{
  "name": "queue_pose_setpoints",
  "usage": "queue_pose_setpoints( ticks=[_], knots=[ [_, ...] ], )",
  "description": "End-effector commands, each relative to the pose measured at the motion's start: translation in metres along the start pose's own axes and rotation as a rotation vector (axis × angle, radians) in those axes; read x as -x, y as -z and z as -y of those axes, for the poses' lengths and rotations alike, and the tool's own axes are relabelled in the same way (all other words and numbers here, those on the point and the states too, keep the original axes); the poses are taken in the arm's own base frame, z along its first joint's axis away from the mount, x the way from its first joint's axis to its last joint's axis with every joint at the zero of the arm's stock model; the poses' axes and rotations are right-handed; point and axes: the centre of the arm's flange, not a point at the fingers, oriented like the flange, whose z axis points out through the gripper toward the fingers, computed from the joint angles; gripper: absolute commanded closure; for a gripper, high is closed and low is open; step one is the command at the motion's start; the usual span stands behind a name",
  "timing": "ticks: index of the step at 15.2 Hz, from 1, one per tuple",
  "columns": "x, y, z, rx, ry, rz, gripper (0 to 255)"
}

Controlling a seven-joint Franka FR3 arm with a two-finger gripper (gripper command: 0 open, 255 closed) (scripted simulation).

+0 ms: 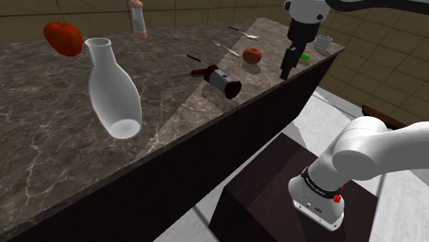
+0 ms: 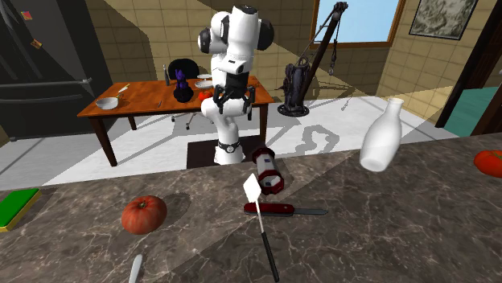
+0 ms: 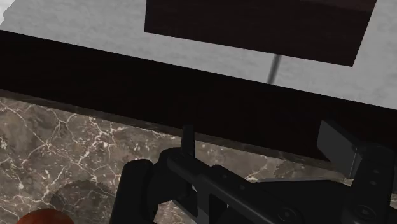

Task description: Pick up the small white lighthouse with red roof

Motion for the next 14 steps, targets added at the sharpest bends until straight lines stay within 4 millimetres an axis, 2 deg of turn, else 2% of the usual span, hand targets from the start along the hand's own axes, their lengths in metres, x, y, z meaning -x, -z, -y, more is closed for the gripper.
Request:
queue_pose_setpoints(
  ticks=[1, 14],
  knots=[
    [0.0, 0.0, 0.0, 0.0, 0.0, 0.0, 0],
    [-0.141, -0.041, 0.041, -0.071, -0.209, -0.11, 0]
  ],
)
